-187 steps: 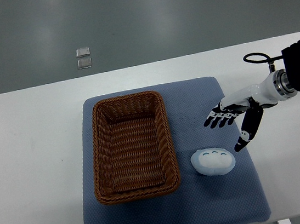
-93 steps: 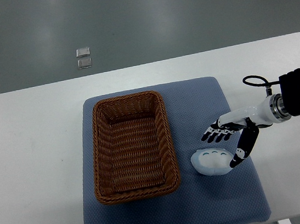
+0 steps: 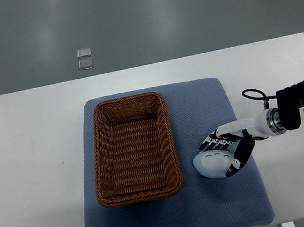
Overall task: Place blue toy in brown basket
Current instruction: 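Lift the toy with the right hand up off the cushion, then carry the toy over the wicker basket and lower it inside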
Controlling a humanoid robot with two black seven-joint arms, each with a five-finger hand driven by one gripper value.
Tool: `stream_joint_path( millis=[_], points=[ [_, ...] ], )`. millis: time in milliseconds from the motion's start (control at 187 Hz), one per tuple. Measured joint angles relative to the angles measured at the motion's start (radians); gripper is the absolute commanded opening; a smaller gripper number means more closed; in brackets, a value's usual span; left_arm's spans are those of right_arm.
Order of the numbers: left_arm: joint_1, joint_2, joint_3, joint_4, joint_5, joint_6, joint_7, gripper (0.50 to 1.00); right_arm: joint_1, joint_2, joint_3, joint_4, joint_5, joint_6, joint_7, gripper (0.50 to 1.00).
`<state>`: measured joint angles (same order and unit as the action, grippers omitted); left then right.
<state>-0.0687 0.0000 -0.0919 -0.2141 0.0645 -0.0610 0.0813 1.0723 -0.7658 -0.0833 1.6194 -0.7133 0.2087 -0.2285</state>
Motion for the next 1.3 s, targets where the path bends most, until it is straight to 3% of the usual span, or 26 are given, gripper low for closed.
stream_joint_path(
  millis=[134, 235, 310, 391, 444, 450, 530, 589, 771, 1006, 1140, 1300],
  points=[
    [0.000, 0.000, 0.000, 0.002, 0.000, 0.000, 0.000, 1.000, -0.027, 0.020, 0.027, -0.016, -0.006, 0.000, 0.000, 0.899],
    [0.000, 0.000, 0.000, 0.003, 0.000, 0.000, 0.000, 1.000, -0.041, 0.028, 0.030, -0.025, -0.018, 0.000, 0.000, 0.854],
    [0.001, 0.000, 0.000, 0.003, 0.000, 0.000, 0.000, 1.000, -0.051, 0.032, 0.030, -0.028, -0.031, -0.002, 0.000, 0.795],
    [0.001, 0.000, 0.000, 0.003, 0.000, 0.000, 0.000, 1.000, -0.058, 0.035, 0.030, -0.032, -0.039, -0.006, 0.001, 0.699],
    [0.000, 0.000, 0.000, 0.003, 0.000, 0.000, 0.000, 1.000, -0.060, 0.038, 0.030, -0.034, -0.044, -0.008, 0.002, 0.699],
    [0.000, 0.000, 0.000, 0.004, 0.000, 0.000, 0.000, 1.000, -0.061, 0.038, 0.030, -0.034, -0.045, -0.008, 0.002, 0.644],
    [0.000, 0.000, 0.000, 0.006, 0.000, 0.001, 0.000, 1.000, -0.062, 0.040, 0.030, -0.035, -0.058, -0.009, 0.007, 0.592],
    [0.000, 0.000, 0.000, 0.007, 0.000, 0.001, 0.000, 1.000, -0.062, 0.038, 0.030, -0.036, -0.072, -0.008, 0.009, 0.500],
    [0.000, 0.000, 0.000, 0.009, 0.000, 0.001, 0.000, 1.000, -0.024, -0.010, 0.049, -0.035, -0.086, 0.048, 0.011, 0.500],
    [0.000, 0.000, 0.000, 0.010, 0.000, 0.001, 0.000, 1.000, 0.196, -0.045, 0.109, -0.033, -0.065, 0.125, 0.010, 0.500],
    [0.000, 0.000, 0.000, 0.008, 0.000, 0.001, 0.000, 1.000, 0.322, 0.004, 0.108, -0.057, -0.030, 0.124, 0.008, 0.500],
    [0.000, 0.000, 0.000, 0.001, 0.000, 0.001, 0.000, 1.000, 0.429, 0.133, 0.095, -0.143, 0.016, 0.117, 0.007, 0.500]
  ],
)
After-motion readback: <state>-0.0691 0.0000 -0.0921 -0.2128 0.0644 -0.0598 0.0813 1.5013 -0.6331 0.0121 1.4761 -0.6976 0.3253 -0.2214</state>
